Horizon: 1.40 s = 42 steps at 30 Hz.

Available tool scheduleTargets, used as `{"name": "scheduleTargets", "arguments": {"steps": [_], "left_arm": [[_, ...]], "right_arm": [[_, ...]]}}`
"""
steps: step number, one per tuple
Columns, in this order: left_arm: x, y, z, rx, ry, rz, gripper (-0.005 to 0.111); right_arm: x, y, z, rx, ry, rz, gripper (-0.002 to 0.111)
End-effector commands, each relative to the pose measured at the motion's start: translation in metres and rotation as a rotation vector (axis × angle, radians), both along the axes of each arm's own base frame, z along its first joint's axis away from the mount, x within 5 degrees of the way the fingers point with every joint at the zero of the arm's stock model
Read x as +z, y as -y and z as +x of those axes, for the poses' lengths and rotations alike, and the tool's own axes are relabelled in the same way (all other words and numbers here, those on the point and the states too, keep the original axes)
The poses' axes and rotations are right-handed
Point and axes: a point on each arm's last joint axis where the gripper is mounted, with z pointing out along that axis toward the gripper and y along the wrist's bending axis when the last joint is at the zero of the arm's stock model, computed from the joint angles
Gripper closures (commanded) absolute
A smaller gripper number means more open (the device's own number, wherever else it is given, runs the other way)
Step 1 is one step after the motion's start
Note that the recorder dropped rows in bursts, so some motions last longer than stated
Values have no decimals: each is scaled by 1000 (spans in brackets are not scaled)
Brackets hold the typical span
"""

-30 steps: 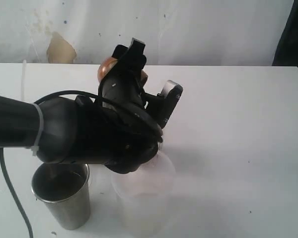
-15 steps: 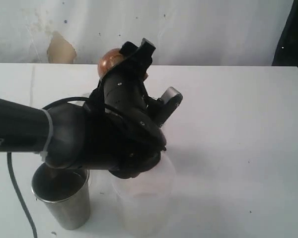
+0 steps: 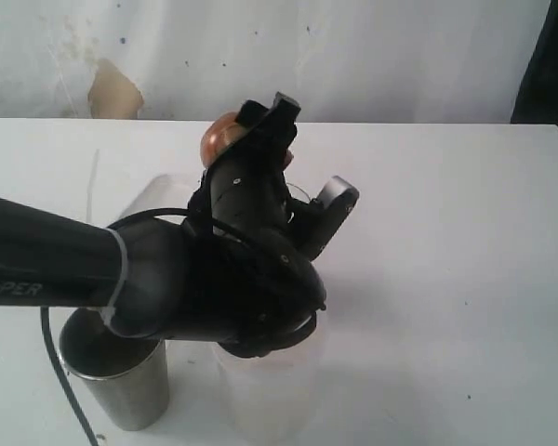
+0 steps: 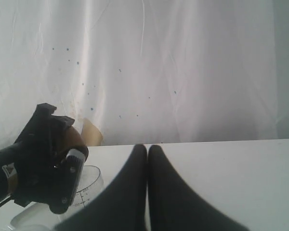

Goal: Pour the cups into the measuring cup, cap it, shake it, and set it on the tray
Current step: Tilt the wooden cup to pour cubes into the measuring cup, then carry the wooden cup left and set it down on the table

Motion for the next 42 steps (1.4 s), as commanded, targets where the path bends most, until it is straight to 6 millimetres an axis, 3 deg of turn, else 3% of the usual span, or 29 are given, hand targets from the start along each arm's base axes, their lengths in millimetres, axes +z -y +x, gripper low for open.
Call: {"name": "scheduleTargets", "arguments": {"steps": [1, 8, 14, 20, 27, 31, 37, 42], "left_arm": [[30, -5, -4, 19, 86, -243, 107], [55, -38, 0, 201, 12, -544, 107], [79, -91, 20, 378, -207, -1019, 107], [92, -141, 35, 338, -349, -1492, 107], [63, -189, 43, 299, -416, -1868, 107], [42, -214, 45, 272, -447, -1990, 107], [12, -245, 51, 335, -392, -2064, 107], [-9, -254, 56, 273, -269, -2055, 107]], "right_arm": [[0, 0, -1, -2, 14, -3, 108], [0, 0, -1, -2, 14, -3, 108], [0, 0, -1, -2, 14, -3, 108], [0, 0, -1, -2, 14, -3, 108], [0, 0, -1, -2, 14, -3, 108], [0, 0, -1, -2, 14, -3, 108], [0, 0, -1, -2, 14, -3, 108], [0, 0, -1, -2, 14, -3, 108]]}}
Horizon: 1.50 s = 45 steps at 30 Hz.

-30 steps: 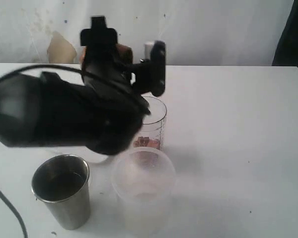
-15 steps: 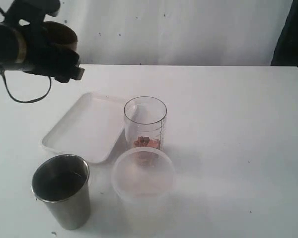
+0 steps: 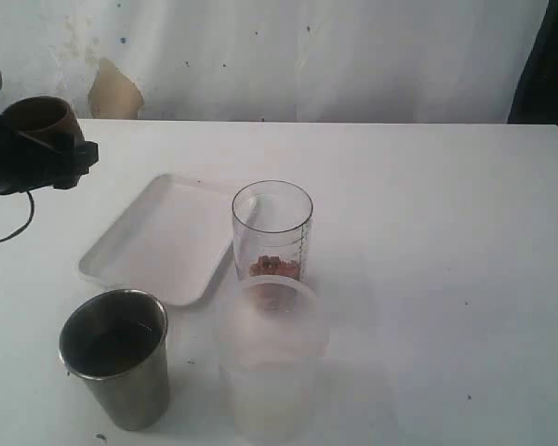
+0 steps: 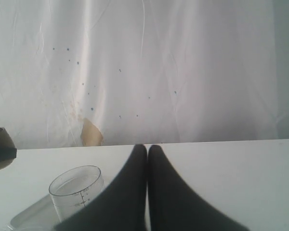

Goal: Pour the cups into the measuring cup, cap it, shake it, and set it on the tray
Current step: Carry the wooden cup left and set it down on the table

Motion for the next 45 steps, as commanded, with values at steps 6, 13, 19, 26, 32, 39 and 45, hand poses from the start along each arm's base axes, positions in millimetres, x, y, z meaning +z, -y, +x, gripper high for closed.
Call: {"name": "scheduleTargets", "arguments": {"steps": [6, 13, 19, 26, 32, 39, 45], "left_arm": [[-38, -13, 12, 132, 216, 37, 107], [-79, -14, 34, 155, 129, 81, 107], [-106, -18, 49, 219, 74, 81, 107], [-130, -19, 57, 243, 13, 81, 103], [-137, -19, 59, 241, -15, 86, 75], [-139, -19, 59, 240, -32, 88, 41], [-139, -19, 57, 245, -64, 80, 24]], "right_arm": [[0, 0, -1, -2, 14, -3, 108], [0, 0, -1, -2, 14, -3, 108], [0, 0, -1, -2, 14, -3, 108], [0, 0, -1, -2, 14, -3, 108], [0, 0, -1, -2, 14, -3, 108], [0, 0, -1, -2, 14, -3, 108], [0, 0, -1, -2, 14, -3, 108]]}}
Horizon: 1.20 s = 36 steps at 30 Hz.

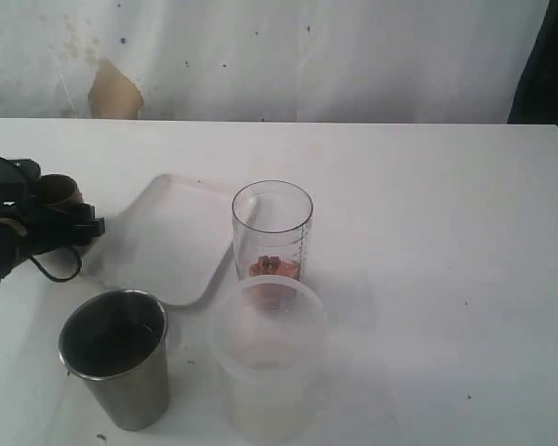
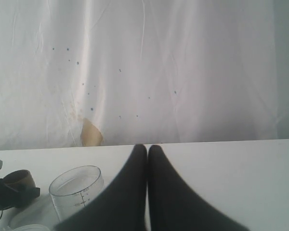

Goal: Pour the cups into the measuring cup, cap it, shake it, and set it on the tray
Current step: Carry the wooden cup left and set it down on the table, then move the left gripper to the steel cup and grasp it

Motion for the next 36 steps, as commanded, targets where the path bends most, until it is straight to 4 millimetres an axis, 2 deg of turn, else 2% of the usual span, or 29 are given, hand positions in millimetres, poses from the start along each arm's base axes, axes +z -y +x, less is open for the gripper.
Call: {"name": "scheduleTargets", "arguments": {"steps": [1, 7, 15, 19, 21, 23, 24, 25, 30, 32, 36], "left_arm": [[3, -1, -1, 24, -25, -26, 22], [27, -1, -2, 22, -20, -36, 16], [85, -1, -7, 16, 77, -53, 15], [117, -1, -16, 12, 106, -64, 18], [127, -1, -22, 7, 70, -67, 27], [137, -1, -31, 1, 22, -69, 52], [145, -1, -39, -4, -27, -70, 83], [149, -1, -45, -9, -54, -69, 103], [184, -3, -85, -38, -177, -57, 107], [198, -4, -104, -39, -162, -66, 107], [214, -9, -157, -27, -64, -108, 107]], "right_arm": [[0, 0, -1, -2, 14, -3, 108], [0, 0, -1, -2, 14, -3, 108], [0, 0, -1, -2, 14, -3, 108], [0, 0, -1, -2, 14, -3, 108], [0, 0, -1, -2, 14, -3, 108], [0, 0, -1, -2, 14, -3, 108], [0, 0, -1, -2, 14, -3, 108], [0, 0, -1, -2, 14, -3, 108], [0, 0, -1, -2, 14, -3, 108], [0, 0, -1, -2, 14, -3, 108], [0, 0, -1, -2, 14, -3, 108]]}}
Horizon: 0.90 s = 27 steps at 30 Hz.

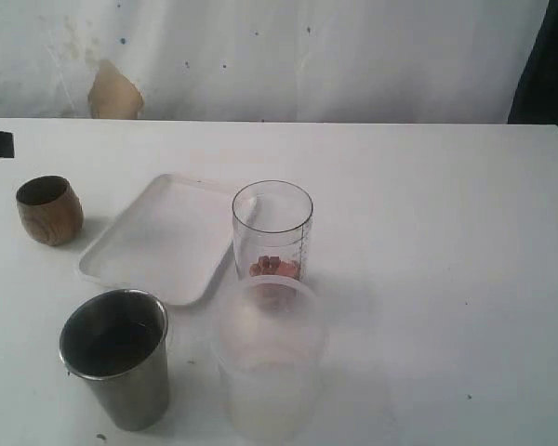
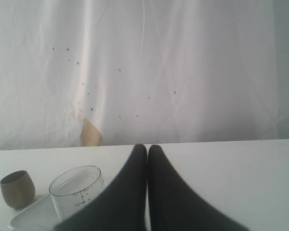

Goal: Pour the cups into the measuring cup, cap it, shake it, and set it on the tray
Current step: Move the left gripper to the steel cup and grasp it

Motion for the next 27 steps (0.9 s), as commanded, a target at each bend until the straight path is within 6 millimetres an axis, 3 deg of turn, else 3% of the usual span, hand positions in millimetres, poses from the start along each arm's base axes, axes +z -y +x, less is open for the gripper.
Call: {"name": "scheduleTargets", "arguments": {"steps": [1, 5, 14, 22, 27], "left_arm": [[9, -5, -53, 12, 83, -32, 107], [13, -10, -103, 8, 201, -46, 107], [8, -16, -171, 11, 427, -105, 107], [-9, -19, -206, 7, 612, -164, 107], [-12, -19, -207, 10, 647, -170, 107]], "right_arm": [[0, 0, -1, -2, 14, -3, 108], [0, 0, -1, -2, 14, -3, 108], [0, 0, -1, -2, 14, -3, 108], [0, 0, -1, -2, 14, -3, 108], [0, 0, -1, -2, 14, -3, 108]]}}
